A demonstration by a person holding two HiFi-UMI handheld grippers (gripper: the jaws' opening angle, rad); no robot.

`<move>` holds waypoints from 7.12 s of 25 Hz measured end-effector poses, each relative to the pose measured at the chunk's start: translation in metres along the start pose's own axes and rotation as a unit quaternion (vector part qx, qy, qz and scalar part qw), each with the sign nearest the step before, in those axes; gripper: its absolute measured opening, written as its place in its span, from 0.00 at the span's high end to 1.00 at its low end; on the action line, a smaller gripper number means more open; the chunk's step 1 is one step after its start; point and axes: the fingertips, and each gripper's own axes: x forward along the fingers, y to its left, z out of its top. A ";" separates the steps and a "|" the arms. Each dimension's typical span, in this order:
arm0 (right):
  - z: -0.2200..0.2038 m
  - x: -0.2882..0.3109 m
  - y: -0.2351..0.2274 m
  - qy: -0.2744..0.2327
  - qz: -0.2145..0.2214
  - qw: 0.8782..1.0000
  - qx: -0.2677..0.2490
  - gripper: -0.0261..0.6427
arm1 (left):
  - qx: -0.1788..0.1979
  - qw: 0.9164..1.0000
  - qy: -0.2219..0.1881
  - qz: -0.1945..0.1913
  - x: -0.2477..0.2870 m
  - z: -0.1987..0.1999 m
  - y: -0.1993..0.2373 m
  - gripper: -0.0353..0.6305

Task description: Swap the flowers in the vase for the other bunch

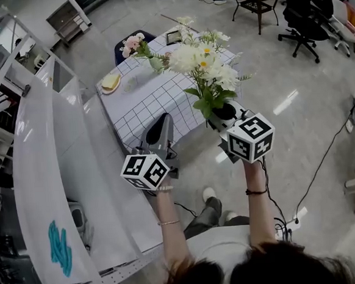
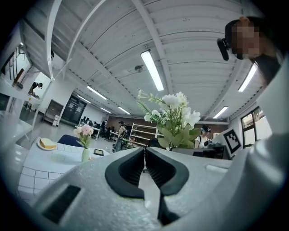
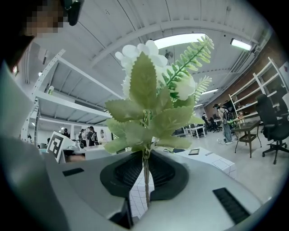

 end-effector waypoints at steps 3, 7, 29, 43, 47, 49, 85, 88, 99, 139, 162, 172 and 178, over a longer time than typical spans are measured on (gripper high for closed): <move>-0.009 0.015 -0.017 0.004 -0.004 1.000 0.001 0.90 | 0.000 1.000 0.006 0.001 0.017 -0.009 0.018 0.92; -0.004 0.043 -0.029 0.008 -0.008 1.000 0.005 0.90 | -0.006 1.000 0.008 0.002 0.035 -0.002 0.043 0.92; -0.004 0.129 -0.066 0.023 -0.036 0.999 0.021 0.90 | -0.008 0.999 0.031 -0.025 0.083 0.015 0.123 0.92; 0.005 0.183 -0.104 0.028 -0.010 0.999 0.026 0.90 | 0.001 1.000 0.023 0.006 0.115 0.016 0.169 0.92; 0.008 0.204 -0.123 0.036 0.000 0.999 0.021 0.90 | 0.001 1.000 0.025 0.019 0.135 0.016 0.183 0.92; 0.006 0.213 -0.132 0.042 0.003 0.999 0.023 0.90 | 0.002 0.999 0.023 0.030 0.145 0.014 0.190 0.92; -0.018 0.318 -0.230 0.111 0.071 0.990 0.040 0.90 | -0.046 0.989 0.043 0.136 0.235 -0.025 0.284 0.92; -0.019 0.330 -0.235 0.110 0.067 0.991 0.048 0.90 | -0.049 0.988 0.054 0.134 0.239 -0.028 0.297 0.92; -0.031 0.363 -0.252 0.113 0.050 0.990 0.063 0.90 | -0.060 0.984 0.108 0.128 0.259 -0.057 0.341 0.92; -0.059 0.411 -0.302 0.134 0.021 0.985 0.103 0.90 | -0.074 0.974 0.144 0.157 0.294 -0.101 0.410 0.72; -0.069 0.440 -0.329 0.156 0.043 0.980 0.119 0.90 | -0.088 0.974 0.111 0.177 0.321 -0.103 0.419 0.63; -0.077 0.438 -0.333 0.163 0.047 0.977 0.128 0.90 | -0.079 0.973 0.105 0.189 0.327 -0.105 0.423 0.64; -0.076 0.438 -0.336 0.161 0.047 0.977 0.129 0.90 | -0.068 0.974 0.103 0.188 0.330 -0.103 0.423 0.75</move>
